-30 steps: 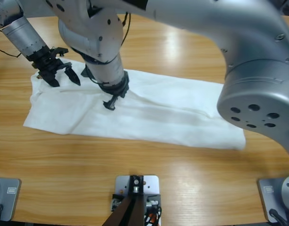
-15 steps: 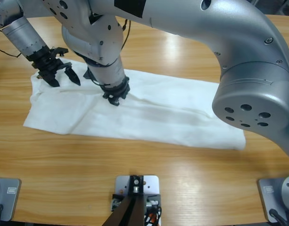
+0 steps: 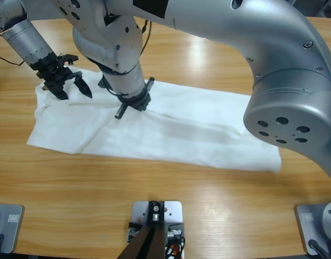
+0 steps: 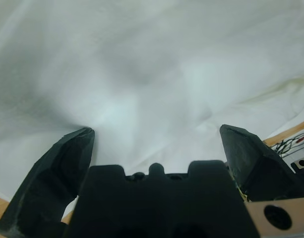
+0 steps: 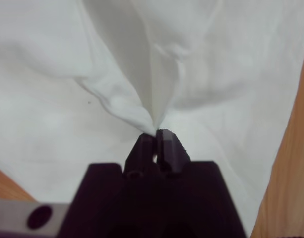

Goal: Fold clothes

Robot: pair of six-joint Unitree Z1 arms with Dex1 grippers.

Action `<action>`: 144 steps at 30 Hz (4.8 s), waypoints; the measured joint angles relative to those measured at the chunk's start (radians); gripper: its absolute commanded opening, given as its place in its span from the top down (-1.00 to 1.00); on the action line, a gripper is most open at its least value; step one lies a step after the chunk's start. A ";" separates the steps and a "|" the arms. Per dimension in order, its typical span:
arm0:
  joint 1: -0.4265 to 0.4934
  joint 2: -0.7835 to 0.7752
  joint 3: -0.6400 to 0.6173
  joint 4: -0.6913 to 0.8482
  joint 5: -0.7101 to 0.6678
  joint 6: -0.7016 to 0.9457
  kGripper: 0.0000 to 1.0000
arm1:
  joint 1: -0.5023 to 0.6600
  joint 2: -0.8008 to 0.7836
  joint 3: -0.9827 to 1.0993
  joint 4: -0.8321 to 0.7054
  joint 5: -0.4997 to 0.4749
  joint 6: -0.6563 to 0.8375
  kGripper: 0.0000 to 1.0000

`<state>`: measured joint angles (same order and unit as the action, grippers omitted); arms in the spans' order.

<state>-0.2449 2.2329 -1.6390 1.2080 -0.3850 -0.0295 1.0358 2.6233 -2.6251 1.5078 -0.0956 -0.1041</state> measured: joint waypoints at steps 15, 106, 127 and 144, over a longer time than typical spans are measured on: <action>0.001 0.000 0.000 0.000 0.000 0.000 -0.99 | -0.077 -0.085 0.000 0.000 -0.159 0.104 -1.00; 0.014 -0.530 0.228 -0.077 -0.045 0.014 -0.99 | -1.015 -1.098 2.363 -1.762 0.584 0.897 -0.95; 0.014 -0.530 0.228 -0.076 -0.041 0.014 -0.99 | -0.922 -1.105 2.416 -1.783 0.586 0.985 1.00; 0.014 -0.530 0.228 -0.074 -0.034 0.014 -0.99 | -0.900 -1.082 2.441 -1.787 0.586 0.985 1.00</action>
<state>-0.2307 1.7028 -1.4113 1.1335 -0.4188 -0.0152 0.1363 1.5413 -0.1844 -0.2790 0.4909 0.8808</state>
